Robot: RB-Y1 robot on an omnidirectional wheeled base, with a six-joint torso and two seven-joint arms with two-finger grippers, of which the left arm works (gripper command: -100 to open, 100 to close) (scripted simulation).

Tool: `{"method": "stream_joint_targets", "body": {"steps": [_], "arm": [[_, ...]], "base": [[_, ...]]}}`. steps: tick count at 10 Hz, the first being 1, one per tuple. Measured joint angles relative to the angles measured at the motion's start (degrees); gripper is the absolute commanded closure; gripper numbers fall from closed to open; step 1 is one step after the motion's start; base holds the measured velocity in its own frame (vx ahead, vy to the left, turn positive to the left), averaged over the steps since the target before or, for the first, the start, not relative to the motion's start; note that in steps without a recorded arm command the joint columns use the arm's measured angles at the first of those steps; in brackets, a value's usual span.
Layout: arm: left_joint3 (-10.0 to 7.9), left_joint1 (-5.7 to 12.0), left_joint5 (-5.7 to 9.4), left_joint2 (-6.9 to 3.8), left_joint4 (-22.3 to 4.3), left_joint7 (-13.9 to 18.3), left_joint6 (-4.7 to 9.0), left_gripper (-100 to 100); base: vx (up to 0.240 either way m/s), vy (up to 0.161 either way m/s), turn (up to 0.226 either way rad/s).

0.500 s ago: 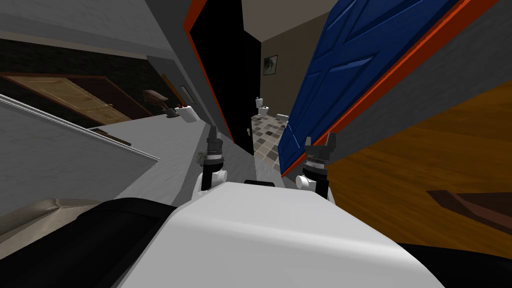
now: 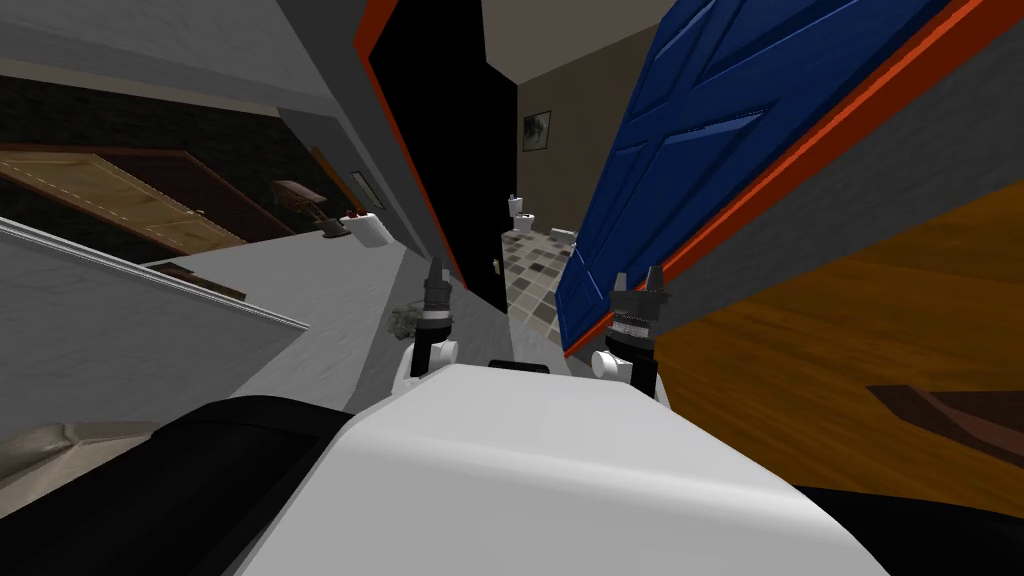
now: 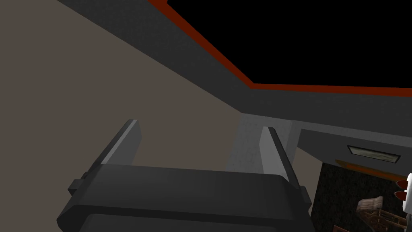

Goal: Push the door open

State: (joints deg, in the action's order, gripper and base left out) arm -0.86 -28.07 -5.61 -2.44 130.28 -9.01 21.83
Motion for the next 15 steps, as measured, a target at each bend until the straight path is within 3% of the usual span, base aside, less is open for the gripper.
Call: {"method": "stream_joint_targets", "body": {"steps": [4, 15], "arm": [[0.94, 1.4, 0.26, -0.57, -4.6, 0.7, 0.94, -100], [4.02, 5.9, 1.3, -1.76, -21.5, 3.1, 5.66, -100]], "base": [[0.085, 0.059, -0.065], [0.081, 0.085, -0.08]]}}
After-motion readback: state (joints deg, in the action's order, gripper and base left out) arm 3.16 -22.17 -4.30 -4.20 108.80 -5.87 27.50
